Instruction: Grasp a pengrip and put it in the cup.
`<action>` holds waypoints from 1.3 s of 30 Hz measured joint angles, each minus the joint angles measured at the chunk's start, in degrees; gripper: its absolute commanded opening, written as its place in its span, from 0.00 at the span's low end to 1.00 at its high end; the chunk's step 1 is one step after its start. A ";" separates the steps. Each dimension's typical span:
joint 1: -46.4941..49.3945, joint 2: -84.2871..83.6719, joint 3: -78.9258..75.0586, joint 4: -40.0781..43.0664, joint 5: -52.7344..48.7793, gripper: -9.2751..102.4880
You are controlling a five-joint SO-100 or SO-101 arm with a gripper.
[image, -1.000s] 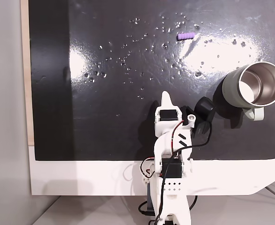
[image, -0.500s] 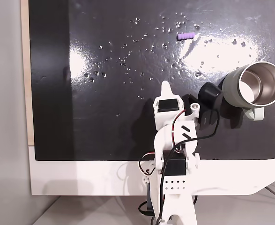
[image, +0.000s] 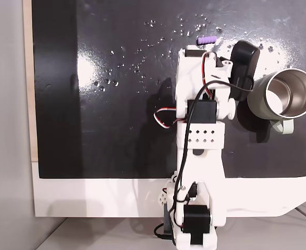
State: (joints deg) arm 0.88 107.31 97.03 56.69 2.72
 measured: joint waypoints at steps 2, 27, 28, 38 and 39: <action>-0.09 -4.92 -5.10 2.11 0.26 0.09; 5.45 -53.26 -58.89 27.33 -0.18 0.26; 5.45 -54.49 -60.12 27.77 -0.18 0.25; 5.45 -63.81 -70.14 30.23 0.26 0.25; 5.45 -64.60 -70.75 30.41 0.18 0.25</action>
State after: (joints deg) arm 6.33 42.71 26.28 87.10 2.90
